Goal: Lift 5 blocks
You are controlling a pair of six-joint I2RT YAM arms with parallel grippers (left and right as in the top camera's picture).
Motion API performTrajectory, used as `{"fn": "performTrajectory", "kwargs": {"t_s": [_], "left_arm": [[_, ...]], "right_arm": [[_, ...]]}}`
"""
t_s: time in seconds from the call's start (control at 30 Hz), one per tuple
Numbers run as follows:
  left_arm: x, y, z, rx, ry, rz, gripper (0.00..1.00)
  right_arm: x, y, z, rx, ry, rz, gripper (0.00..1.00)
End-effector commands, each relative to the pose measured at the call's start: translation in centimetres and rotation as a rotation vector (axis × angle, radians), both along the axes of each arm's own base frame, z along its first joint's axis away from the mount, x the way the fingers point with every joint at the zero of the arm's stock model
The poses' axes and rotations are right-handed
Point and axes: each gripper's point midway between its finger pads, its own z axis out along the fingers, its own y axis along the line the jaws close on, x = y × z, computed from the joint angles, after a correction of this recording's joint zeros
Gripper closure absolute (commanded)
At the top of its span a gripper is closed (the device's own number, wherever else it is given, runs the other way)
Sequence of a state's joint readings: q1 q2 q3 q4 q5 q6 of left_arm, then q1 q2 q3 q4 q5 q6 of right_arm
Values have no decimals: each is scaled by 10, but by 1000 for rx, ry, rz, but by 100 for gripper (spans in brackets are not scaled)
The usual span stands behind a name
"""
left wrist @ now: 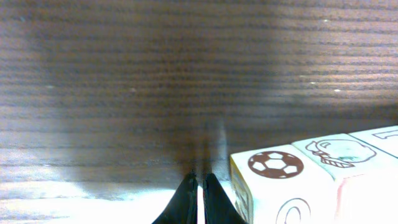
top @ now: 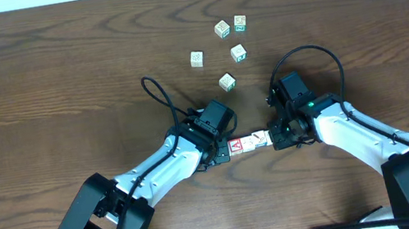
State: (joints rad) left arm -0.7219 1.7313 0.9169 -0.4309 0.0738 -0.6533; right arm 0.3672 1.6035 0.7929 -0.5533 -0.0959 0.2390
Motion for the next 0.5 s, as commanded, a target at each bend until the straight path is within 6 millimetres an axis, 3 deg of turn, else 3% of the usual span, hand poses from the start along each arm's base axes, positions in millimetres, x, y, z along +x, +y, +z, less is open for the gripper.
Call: {"fn": "performTrajectory", "kwargs": {"t_s": [0.0, 0.47], "left_arm": [[-8, 0, -3, -12, 32, 21, 92], [-3, -15, 1, -82, 18, 17, 93]], "right_arm": [[6, 3, 3, 0, -13, -13, 99], [8, 14, 6, 53, -20, 7, 99]]}}
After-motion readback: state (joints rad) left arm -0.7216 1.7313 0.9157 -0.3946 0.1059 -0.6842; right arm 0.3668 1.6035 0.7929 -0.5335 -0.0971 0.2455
